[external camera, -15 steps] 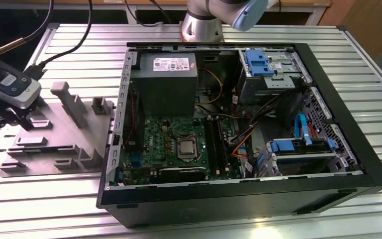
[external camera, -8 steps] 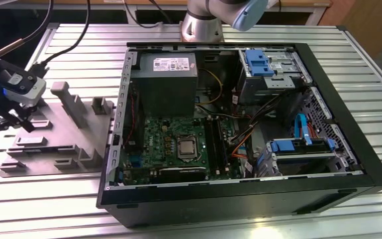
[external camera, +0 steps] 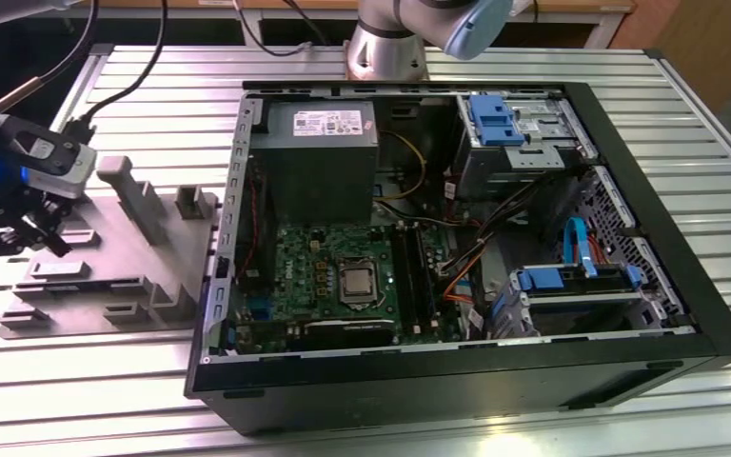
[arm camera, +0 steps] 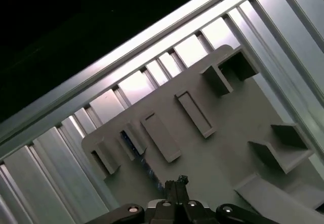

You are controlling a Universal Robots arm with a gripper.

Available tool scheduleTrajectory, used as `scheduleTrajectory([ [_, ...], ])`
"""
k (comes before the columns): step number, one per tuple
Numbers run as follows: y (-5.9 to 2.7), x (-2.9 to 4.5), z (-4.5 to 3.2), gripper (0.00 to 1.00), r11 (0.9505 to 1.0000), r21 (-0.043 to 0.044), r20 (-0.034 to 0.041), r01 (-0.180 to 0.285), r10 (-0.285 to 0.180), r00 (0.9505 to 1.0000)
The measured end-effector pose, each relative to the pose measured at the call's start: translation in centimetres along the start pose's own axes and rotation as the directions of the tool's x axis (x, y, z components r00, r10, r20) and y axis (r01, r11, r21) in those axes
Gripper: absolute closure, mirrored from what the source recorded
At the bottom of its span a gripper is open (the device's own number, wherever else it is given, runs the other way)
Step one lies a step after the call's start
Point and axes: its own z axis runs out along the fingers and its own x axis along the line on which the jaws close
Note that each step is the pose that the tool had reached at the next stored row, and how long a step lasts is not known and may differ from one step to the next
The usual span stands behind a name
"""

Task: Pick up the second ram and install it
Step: 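Pick up the second ram and move it above second insertion slot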

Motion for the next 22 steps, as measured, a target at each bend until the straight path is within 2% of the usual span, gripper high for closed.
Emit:
scheduleTrajectory([
  [3,-0.01,0.01,0.27,0.9,0.9985,-0.0012,-0.0023,0.054,-0.054,0.9985],
  [6,-0.02,0.01,0.53,0.9,0.9941,-0.0025,-0.0045,0.108,-0.108,0.9941],
  [11,-0.05,0.02,1.02,0.9,0.9801,-0.0049,-0.0082,0.198,-0.198,0.9801],
  [14,-0.06,0.03,1.34,0.9,0.968,-0.0065,-0.0103,0.251,-0.251,0.9679],
  [17,-0.07,0.03,1.66,0.9,0.9527,-0.0082,-0.0122,0.304,-0.304,0.9526],
  [20,-0.09,0.04,1.98,0.9,0.935,-0.01,-0.0142,0.355,-0.355,0.9349],
  [22,-0.1,0.04,2.16,0.9,0.9205,-0.0114,-0.0154,0.391,-0.391,0.9204],
])
